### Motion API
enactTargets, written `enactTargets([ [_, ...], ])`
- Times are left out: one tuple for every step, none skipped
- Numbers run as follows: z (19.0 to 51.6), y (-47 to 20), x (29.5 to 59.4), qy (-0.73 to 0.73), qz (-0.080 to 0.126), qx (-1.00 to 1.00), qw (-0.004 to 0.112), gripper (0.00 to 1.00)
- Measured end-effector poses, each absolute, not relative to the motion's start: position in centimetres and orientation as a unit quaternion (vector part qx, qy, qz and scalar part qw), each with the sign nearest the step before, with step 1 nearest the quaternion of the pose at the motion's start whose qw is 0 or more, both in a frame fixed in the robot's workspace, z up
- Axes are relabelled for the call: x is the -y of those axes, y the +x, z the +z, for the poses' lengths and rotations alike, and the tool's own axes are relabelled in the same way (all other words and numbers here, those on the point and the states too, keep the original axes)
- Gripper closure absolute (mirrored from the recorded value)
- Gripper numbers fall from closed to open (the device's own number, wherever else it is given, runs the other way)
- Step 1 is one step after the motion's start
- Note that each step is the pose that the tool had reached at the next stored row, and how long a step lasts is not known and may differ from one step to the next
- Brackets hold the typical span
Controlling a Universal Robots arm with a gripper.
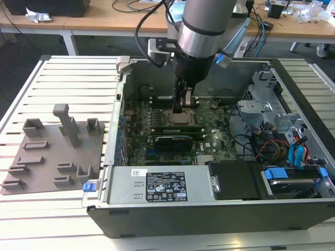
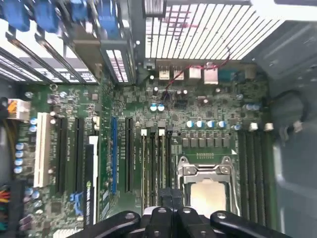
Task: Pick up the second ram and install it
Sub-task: 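Press down the second ram until it locks into place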
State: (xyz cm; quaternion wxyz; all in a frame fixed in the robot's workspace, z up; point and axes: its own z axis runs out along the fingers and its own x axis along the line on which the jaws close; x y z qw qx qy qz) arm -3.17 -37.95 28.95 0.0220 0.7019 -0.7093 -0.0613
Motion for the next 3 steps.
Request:
enactTargets([
  [29.51,-3.16,37.96,0.702,-0.061,0.709,0.022,0.9],
  [29.5,-3.16,37.95,0.702,-0.061,0.709,0.022,0.9],
  [29.5,-3.17,37.95,0.702,-0.061,0.709,0.022,0.9],
])
